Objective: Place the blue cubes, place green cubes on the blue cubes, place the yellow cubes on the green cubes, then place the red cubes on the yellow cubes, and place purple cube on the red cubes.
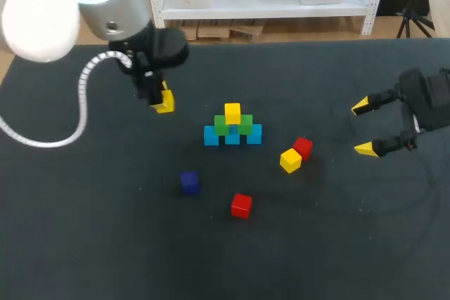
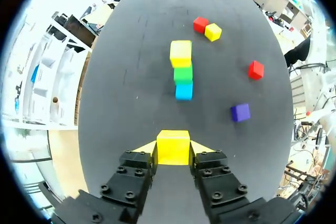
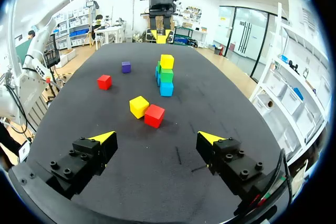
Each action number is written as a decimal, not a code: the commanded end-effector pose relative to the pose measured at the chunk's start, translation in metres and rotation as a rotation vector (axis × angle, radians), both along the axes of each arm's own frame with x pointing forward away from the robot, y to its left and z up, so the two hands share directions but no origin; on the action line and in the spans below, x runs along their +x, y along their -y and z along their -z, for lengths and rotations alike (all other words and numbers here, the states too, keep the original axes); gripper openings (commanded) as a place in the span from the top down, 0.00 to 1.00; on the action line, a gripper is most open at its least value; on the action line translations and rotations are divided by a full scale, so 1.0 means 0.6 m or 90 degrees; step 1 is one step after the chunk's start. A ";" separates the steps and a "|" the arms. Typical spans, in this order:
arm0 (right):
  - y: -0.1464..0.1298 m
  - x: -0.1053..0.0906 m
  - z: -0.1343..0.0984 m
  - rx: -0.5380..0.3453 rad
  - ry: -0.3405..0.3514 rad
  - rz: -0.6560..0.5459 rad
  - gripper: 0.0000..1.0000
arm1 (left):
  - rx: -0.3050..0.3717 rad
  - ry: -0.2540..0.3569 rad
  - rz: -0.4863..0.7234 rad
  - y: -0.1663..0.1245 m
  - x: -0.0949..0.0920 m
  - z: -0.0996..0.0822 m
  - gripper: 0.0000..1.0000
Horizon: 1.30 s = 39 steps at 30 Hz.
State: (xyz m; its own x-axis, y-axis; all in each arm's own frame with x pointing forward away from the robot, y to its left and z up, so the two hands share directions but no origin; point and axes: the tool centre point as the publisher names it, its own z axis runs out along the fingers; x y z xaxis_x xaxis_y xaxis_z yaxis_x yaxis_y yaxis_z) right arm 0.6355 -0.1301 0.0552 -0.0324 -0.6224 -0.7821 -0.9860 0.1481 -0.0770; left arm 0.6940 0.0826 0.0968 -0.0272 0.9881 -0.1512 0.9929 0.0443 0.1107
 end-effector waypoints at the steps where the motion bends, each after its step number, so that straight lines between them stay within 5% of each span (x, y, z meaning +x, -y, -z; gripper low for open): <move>1: 0.000 0.000 0.001 0.001 0.001 0.000 0.00 | 0.016 -0.010 -0.001 0.036 0.008 -0.009 1.00; 24: 0.000 0.000 0.001 0.001 0.001 0.000 0.00 | 0.020 -0.059 -0.026 0.129 0.003 0.013 1.00; 39: 0.000 0.000 0.001 0.001 0.001 0.000 0.00 | 0.021 -0.081 -0.033 0.146 -0.003 0.037 1.00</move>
